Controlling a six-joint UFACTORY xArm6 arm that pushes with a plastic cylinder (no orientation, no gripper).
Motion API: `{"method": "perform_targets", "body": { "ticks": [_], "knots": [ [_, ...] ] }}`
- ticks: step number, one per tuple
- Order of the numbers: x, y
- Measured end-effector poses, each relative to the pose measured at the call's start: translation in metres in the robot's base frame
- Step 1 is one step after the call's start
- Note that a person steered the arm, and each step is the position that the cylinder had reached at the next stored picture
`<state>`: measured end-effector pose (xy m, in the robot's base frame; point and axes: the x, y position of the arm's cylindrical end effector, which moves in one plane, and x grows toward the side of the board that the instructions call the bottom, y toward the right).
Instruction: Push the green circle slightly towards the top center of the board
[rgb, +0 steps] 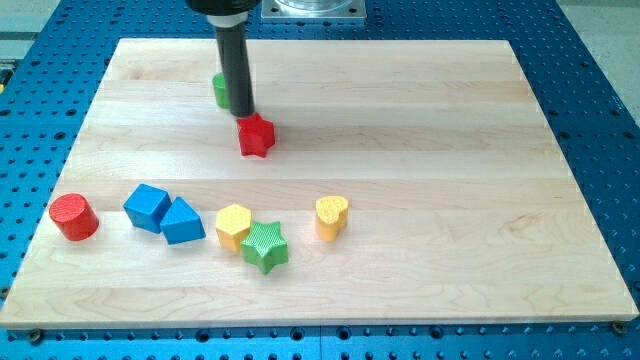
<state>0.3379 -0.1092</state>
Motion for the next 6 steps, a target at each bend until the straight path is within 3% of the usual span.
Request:
{"method": "perform_targets", "body": {
  "ticks": [1, 2, 3, 4, 6],
  "knots": [
    [-0.036, 0.000],
    [-0.007, -0.054],
    [-0.032, -0.055],
    [-0.064, -0.015],
    [-0.072, -0.011]
  ]
}}
